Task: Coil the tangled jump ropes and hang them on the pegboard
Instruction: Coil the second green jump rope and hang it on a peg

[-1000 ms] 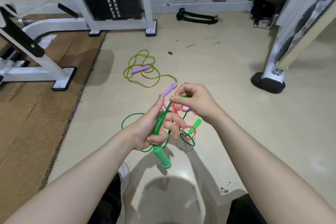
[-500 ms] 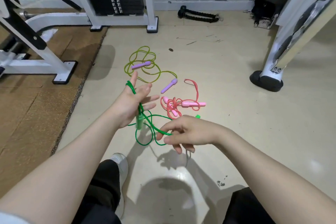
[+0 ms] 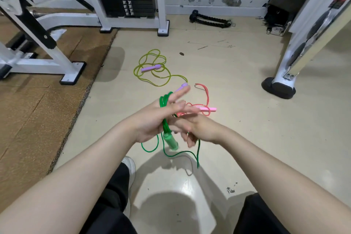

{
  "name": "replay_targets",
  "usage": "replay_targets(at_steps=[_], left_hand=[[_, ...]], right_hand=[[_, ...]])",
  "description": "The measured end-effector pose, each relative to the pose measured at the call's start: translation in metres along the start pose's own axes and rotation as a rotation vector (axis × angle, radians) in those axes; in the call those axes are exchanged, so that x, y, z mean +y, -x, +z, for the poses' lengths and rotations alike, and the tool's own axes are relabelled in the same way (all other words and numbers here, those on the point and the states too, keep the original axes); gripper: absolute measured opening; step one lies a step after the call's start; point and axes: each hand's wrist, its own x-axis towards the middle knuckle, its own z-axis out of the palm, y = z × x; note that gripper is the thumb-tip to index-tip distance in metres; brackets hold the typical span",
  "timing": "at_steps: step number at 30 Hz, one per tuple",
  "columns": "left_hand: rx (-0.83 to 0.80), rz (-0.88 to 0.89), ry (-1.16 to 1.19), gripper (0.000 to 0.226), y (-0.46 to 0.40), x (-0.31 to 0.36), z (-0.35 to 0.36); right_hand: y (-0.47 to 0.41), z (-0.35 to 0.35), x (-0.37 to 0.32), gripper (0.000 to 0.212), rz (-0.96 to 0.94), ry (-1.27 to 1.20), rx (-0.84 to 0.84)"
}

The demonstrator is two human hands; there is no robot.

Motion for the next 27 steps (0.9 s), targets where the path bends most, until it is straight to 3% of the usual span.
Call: replay_targets(at_steps=[4,6,8,10,12,15,17,19,21,24,26,27], left_hand=[[0.382,0.093,-0.013,0.068,-0.015,-0.009,-0.022],[0.479,0.137,-0.188,0.073,-0.022,-0.013,-0.031],[0.489,0.114,-0.338,0.080,-0.025,-0.017,-0.038],[0.420,0.004,-0.378,0.073,-0.025,-0.020,-0.040],[0.263,-0.138,-0.293,0.058,-0.019,-0.018,-0.032],[-0.061,-0.260,-0.235,0.085,-0.010,-0.004,-0.007],[-0.271,-0.266,-0.187,0.097,-0.004,0.002,0.006],[-0.379,-0.189,-0.164,0.090,-0.002,0.001,0.009],[-0.336,-0.066,-0.120,0.084,-0.004,-0.001,0.004],[-0.107,0.031,0.042,0.079,-0.012,-0.005,-0.002],[0.089,0.074,0.104,0.060,-0.020,-0.008,-0.005],[0.186,0.104,0.053,0.061,-0.024,-0.010,-0.007]], right_hand=[[0.010,0.017,-0.002,0.031,0.165,0.094,-0.162],[0.019,0.014,-0.010,0.032,0.205,0.113,-0.313],[0.029,0.007,-0.024,0.022,0.126,0.154,-0.370],[0.033,-0.003,-0.038,0.010,-0.026,0.154,-0.194],[0.032,-0.015,-0.044,0.014,-0.149,0.028,0.128],[0.026,-0.028,-0.044,0.019,-0.257,-0.263,0.501],[0.021,-0.028,-0.035,0.021,-0.234,-0.327,0.555],[0.019,-0.018,-0.019,0.025,-0.151,-0.239,0.457],[0.019,-0.004,-0.004,0.040,-0.011,0.025,0.260],[0.023,0.016,0.006,0.030,0.162,0.087,-0.077],[0.026,0.022,0.001,0.018,0.152,0.152,-0.164],[0.028,0.021,-0.003,0.022,0.107,0.267,-0.165]])
